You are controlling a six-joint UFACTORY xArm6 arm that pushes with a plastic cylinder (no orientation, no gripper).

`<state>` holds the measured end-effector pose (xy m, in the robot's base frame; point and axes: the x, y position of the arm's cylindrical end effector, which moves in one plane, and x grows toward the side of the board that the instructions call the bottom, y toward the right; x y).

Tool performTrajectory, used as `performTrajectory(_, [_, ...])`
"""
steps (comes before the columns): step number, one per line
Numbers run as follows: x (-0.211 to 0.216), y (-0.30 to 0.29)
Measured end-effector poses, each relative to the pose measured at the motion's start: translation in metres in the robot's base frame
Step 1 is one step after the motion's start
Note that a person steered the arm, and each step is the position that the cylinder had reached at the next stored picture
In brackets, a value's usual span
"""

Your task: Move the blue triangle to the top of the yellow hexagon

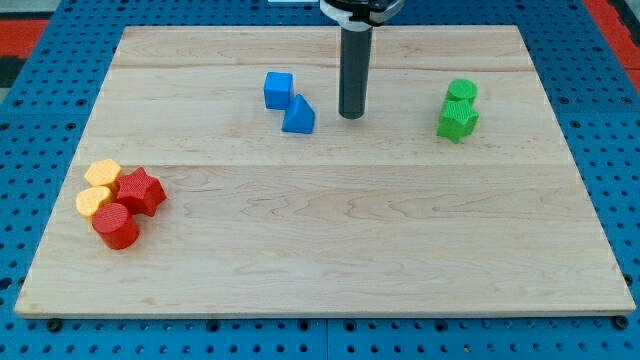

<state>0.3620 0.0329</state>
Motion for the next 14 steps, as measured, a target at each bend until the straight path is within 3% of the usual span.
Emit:
performTrajectory(2, [0.0,-0.034])
performTrajectory(4, [0.026,-0.096])
performTrajectory(6, [0.004,-0.152])
performTrajectory(9, [-0.053,-0.157])
performTrajectory(10, [-0.017,-0.227])
performTrajectory(11, [-0.004,-0.198])
performTrajectory(12, [0.069,-0.168])
performTrajectory(13, [0.05,-0.106])
performTrajectory(14, [0.005,-0.095])
